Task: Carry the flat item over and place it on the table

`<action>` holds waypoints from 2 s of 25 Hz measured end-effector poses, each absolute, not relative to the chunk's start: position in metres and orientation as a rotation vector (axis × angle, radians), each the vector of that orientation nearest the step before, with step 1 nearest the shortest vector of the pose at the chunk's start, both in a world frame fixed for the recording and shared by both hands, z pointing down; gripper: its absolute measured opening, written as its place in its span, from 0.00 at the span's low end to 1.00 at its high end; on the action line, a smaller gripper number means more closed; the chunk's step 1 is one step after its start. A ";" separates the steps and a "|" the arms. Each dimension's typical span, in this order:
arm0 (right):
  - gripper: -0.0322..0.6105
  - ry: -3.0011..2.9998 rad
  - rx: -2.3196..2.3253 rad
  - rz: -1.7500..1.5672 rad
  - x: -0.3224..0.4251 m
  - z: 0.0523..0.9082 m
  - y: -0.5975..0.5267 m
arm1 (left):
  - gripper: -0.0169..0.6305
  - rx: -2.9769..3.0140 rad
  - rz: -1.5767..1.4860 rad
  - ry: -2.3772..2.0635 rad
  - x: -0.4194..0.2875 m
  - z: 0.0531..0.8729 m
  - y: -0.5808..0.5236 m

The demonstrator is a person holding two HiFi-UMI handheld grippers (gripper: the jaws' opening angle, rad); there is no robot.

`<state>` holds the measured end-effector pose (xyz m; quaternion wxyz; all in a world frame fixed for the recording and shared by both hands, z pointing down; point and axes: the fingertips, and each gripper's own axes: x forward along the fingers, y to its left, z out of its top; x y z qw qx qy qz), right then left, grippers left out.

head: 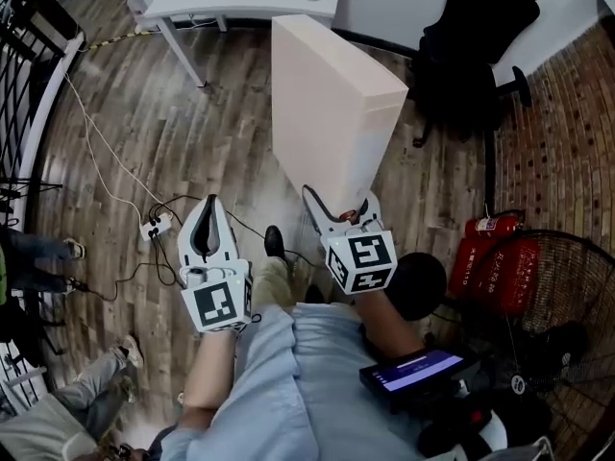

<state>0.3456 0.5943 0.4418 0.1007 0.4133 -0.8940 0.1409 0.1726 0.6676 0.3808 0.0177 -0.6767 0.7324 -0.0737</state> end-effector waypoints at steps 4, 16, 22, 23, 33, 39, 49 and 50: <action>0.51 -2.628 1.233 0.435 0.306 0.443 0.550 | 0.04 -2.130 -0.253 2.269 0.136 0.379 0.621; 0.51 -2.677 1.263 0.368 0.208 0.409 0.444 | 0.04 -2.111 -0.205 2.185 0.046 0.344 0.511; 0.51 -2.691 1.295 0.326 0.198 0.392 0.414 | 0.04 -2.111 -0.188 2.156 0.033 0.336 0.477; 0.51 -2.687 1.301 0.327 0.199 0.392 0.409 | 0.04 -2.116 -0.190 2.153 0.033 0.337 0.472; 0.51 -2.646 1.342 0.399 0.211 0.416 0.344 | 0.04 -2.187 -0.271 2.110 0.046 0.366 0.397; 0.51 -2.631 1.358 0.419 0.212 0.423 0.261 | 0.04 -2.198 -0.336 2.140 0.041 0.379 0.322; 0.51 -2.651 1.276 0.463 0.189 0.426 0.120 | 0.04 -2.162 -0.415 2.147 0.025 0.380 0.189; 0.51 -2.655 1.267 0.464 0.185 0.425 0.108 | 0.04 -2.154 -0.414 2.152 0.022 0.378 0.177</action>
